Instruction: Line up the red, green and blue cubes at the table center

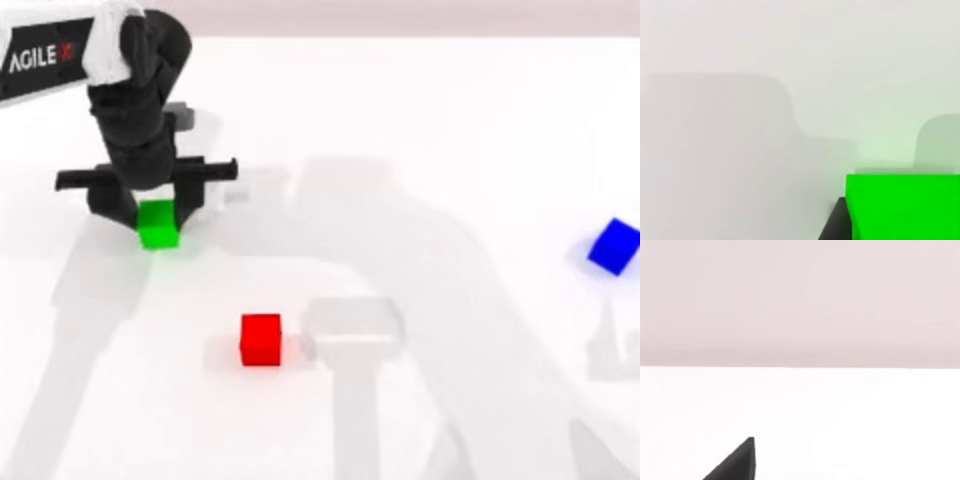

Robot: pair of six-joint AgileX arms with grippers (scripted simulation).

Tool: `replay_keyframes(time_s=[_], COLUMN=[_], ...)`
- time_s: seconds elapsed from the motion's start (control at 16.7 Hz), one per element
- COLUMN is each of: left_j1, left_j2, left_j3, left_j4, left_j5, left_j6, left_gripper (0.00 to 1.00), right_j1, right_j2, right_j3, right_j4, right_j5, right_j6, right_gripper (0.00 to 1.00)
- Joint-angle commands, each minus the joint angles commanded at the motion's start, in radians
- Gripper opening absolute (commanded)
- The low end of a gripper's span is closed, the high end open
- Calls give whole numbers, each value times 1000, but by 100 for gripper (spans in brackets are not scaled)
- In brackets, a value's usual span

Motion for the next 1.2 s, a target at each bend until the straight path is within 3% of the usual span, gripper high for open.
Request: replay_keyframes(time_s=[0.36,0.78,0.96,1.2], left_j1=[16,-3,-100,-324], left_j2=[-51,-59,-77,-123], left_j3=[145,156,139,92], left_j4=[-206,-220,-225,-231], left_j5=[0,-1,-3,-5], left_j6=[-3,-16,-107,-294], left_gripper=[0,0,0,0], right_j1=[0,0,0,0], right_j2=[0,0,0,0], right_j3=[0,0,0,0], right_j4=[0,0,0,0], right_j5=[0,0,0,0], right_j6=[0,0,0,0], right_gripper=[100,100,100,100])
